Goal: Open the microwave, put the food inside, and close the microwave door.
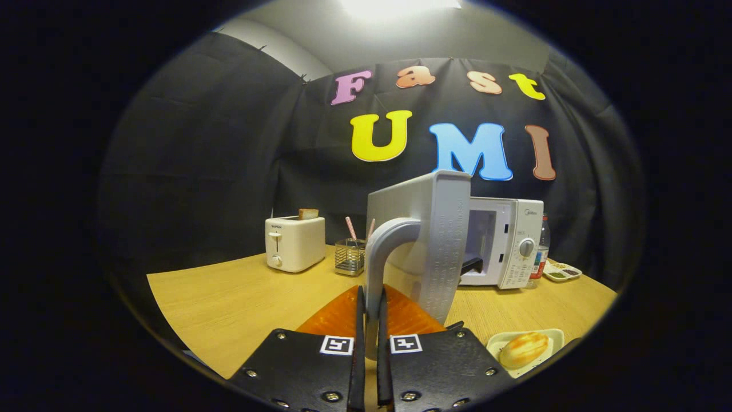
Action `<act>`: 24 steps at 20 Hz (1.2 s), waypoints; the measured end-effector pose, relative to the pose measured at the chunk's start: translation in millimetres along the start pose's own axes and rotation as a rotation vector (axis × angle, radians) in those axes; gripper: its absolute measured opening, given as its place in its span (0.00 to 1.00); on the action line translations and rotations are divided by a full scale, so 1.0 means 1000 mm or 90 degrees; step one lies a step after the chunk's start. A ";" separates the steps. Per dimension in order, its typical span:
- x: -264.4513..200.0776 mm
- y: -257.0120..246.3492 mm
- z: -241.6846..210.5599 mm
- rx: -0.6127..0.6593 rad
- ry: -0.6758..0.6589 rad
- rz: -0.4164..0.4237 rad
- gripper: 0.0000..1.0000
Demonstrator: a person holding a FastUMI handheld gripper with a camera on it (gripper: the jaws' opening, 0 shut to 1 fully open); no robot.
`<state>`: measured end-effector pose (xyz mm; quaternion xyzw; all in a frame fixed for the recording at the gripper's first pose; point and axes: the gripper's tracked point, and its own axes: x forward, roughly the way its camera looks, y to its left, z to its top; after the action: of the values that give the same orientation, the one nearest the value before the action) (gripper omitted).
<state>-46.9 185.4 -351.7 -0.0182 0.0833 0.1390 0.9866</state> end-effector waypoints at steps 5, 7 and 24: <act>0.002 0.024 -0.001 -0.016 -0.012 -0.093 0.09; 0.003 0.041 -0.001 -0.001 -0.011 -0.095 0.11; -0.071 0.057 0.034 -0.063 -0.057 0.094 0.89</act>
<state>-124.7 222.7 -307.1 -0.0545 0.0330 0.2161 0.9743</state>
